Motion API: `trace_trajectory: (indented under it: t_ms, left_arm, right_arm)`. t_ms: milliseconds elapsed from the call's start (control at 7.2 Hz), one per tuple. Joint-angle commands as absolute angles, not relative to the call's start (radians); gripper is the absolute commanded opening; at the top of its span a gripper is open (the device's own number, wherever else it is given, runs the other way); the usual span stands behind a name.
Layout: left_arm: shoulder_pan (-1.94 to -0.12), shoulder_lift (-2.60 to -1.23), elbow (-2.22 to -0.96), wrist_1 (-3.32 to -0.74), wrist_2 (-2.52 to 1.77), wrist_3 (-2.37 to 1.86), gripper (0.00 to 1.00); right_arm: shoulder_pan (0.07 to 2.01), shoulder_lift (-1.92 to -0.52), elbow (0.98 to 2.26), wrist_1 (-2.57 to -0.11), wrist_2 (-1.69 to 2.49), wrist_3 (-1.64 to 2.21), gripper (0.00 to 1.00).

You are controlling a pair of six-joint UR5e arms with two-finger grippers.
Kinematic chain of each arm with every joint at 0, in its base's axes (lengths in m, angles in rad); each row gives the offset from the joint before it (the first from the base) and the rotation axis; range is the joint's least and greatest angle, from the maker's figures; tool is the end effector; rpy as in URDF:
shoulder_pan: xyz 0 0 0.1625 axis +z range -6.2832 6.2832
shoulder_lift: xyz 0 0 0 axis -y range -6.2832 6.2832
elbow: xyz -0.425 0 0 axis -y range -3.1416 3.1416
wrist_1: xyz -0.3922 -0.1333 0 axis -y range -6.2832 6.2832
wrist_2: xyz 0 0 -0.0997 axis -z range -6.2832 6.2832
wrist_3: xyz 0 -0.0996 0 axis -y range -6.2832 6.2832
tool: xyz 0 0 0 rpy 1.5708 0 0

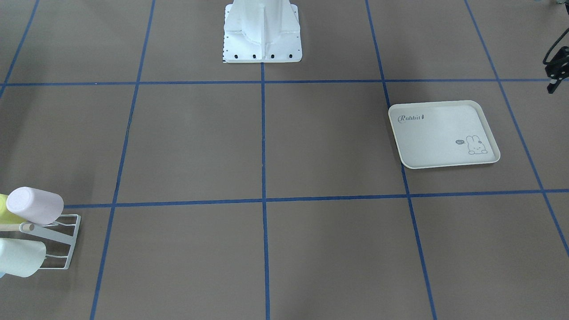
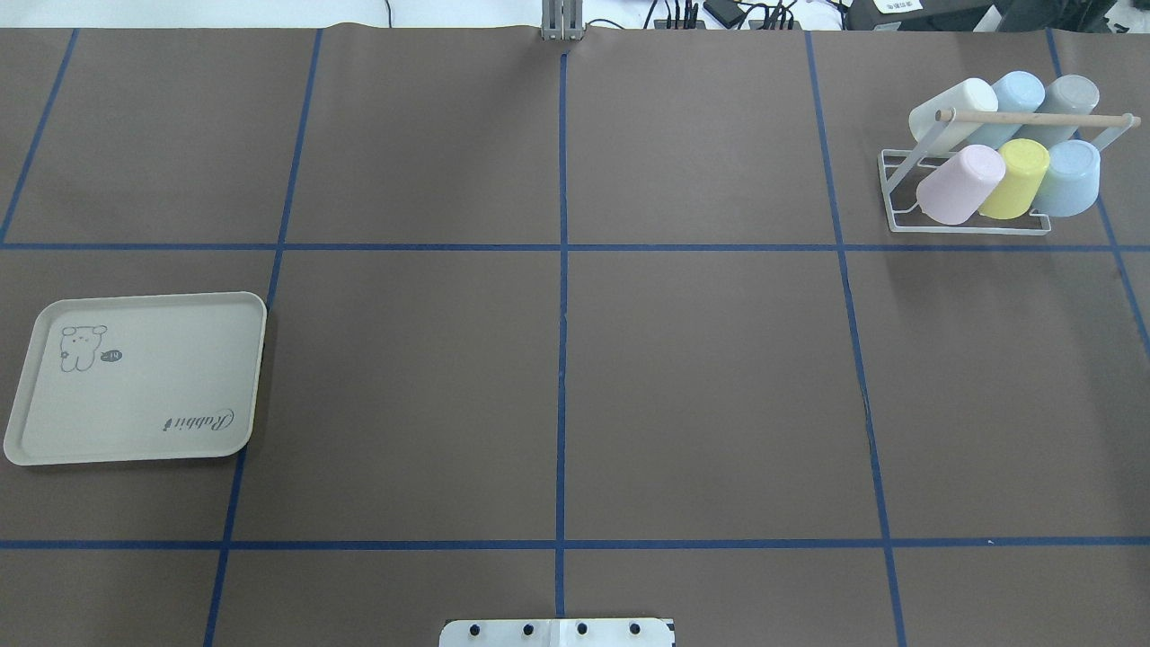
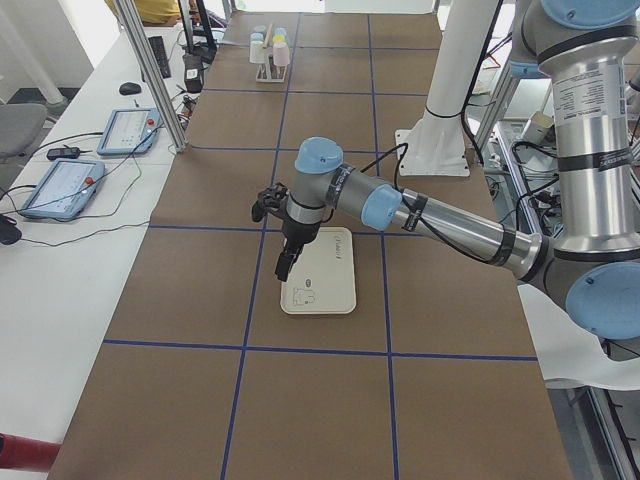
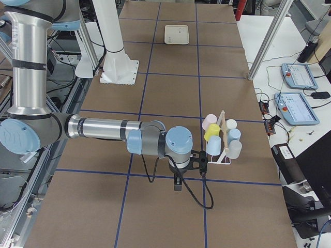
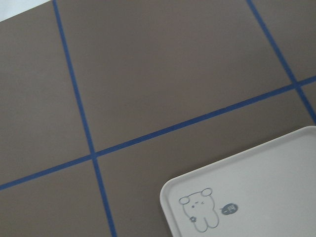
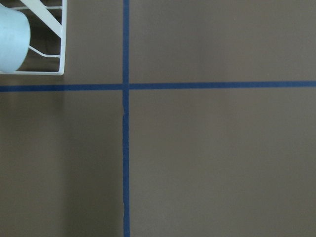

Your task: Transfer IKEA cup to right arm and place on rack

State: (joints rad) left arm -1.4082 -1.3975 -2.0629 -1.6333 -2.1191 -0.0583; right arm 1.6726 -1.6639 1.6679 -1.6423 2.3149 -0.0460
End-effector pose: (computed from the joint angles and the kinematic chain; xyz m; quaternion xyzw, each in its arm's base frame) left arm -0.0118 -0.4309 0.5000 0.1520 0.2843 0.1005 0.9413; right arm 0.1109 -0.4382 0.6639 -0.0045 -0.3646 0.0382 0.9303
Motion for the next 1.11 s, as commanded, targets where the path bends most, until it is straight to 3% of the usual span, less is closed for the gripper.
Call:
trace_trajectory:
  t_ms: [0,278,556,972]
  left_arm:
    - [-1.575,-1.399,-1.941,-1.582,-2.125,0.174,1.00]
    - [-1.652,-1.370,-1.807,-1.595,-2.289,0.189,1.00]
    - [-1.663,-1.239,-1.889,-1.611,-2.296,0.184,1.00]
    - [-1.657,-1.193,-1.940,-1.608,-2.295,0.143,1.00]
  right_arm:
    - [1.677,-1.696,1.671,-1.695,2.244,-0.081,1.00]
    - [1.671,-1.691,1.680,-1.693,2.247,-0.068,1.00]
    - [1.637,-1.678,1.724,-1.698,2.295,0.021,1.00]
    - [1.549,-1.660,1.750,-1.735,2.293,0.028,1.00]
